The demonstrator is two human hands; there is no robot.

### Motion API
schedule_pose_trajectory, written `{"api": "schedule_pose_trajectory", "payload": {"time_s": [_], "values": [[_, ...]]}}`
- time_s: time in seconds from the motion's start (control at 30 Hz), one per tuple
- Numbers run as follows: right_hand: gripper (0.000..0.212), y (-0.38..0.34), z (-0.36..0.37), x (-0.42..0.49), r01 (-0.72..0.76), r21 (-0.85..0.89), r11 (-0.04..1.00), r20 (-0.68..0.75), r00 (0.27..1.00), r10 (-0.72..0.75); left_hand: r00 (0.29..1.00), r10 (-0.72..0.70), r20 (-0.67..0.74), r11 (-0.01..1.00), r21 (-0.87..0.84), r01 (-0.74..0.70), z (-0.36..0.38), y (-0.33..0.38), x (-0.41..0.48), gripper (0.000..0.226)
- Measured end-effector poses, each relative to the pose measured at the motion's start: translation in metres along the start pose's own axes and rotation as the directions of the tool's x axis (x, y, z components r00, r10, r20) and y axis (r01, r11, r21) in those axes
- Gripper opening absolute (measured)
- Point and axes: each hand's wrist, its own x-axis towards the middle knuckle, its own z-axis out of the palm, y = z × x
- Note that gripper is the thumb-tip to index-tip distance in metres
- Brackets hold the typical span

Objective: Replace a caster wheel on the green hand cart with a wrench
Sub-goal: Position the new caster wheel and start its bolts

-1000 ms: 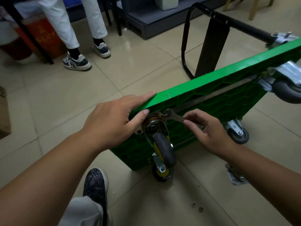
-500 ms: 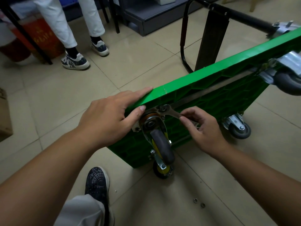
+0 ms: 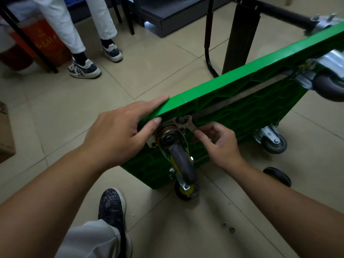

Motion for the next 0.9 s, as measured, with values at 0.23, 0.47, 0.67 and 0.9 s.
{"api": "schedule_pose_trajectory", "payload": {"time_s": [0.23, 0.47, 0.67, 0.9], "values": [[0.006, 0.003, -0.001, 0.007, 0.096, -0.165, 0.982, 0.069, 0.994, -0.086, 1.0, 0.001, -0.021, 1.0, -0.008, -0.001, 0.001, 0.001, 0.001, 0.05], [0.025, 0.003, -0.012, 0.014, 0.285, -0.47, 0.836, 0.169, 0.958, -0.232, 0.999, 0.004, -0.054, 1.0, -0.005, -0.004, 0.003, -0.001, 0.003, 0.047], [0.046, -0.002, -0.013, 0.014, 0.362, -0.606, 0.708, 0.253, 0.932, -0.261, 0.993, 0.031, -0.112, 0.999, -0.008, -0.032, 0.005, -0.006, 0.004, 0.044], [0.064, -0.008, -0.01, 0.014, 0.38, -0.678, 0.629, 0.28, 0.925, -0.257, 0.984, 0.063, -0.167, 0.998, -0.014, -0.066, 0.008, -0.014, 0.005, 0.043]]}}
